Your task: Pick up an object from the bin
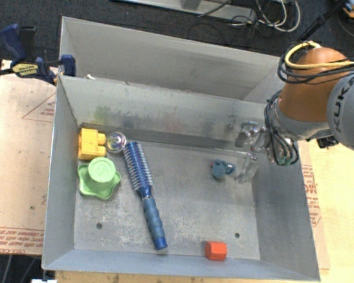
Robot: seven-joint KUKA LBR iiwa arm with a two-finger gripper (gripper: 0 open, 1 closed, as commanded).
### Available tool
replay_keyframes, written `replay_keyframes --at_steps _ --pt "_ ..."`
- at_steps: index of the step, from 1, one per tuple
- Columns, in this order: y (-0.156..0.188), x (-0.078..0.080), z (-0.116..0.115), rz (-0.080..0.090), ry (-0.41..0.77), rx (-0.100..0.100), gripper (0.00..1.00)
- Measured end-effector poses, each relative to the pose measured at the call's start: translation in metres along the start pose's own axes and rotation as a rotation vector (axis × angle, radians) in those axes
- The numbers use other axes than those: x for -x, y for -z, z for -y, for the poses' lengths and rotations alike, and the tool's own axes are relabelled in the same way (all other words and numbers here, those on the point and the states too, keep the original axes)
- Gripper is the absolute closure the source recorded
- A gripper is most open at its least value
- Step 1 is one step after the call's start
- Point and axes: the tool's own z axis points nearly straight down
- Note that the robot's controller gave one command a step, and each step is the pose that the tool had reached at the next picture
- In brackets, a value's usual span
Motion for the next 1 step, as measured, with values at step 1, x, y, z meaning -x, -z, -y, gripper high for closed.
replay_keyframes --at_steps 1 --pt "-0.0595 -0.032 -0.0282 -0.009 0.068 0.006 0.0"
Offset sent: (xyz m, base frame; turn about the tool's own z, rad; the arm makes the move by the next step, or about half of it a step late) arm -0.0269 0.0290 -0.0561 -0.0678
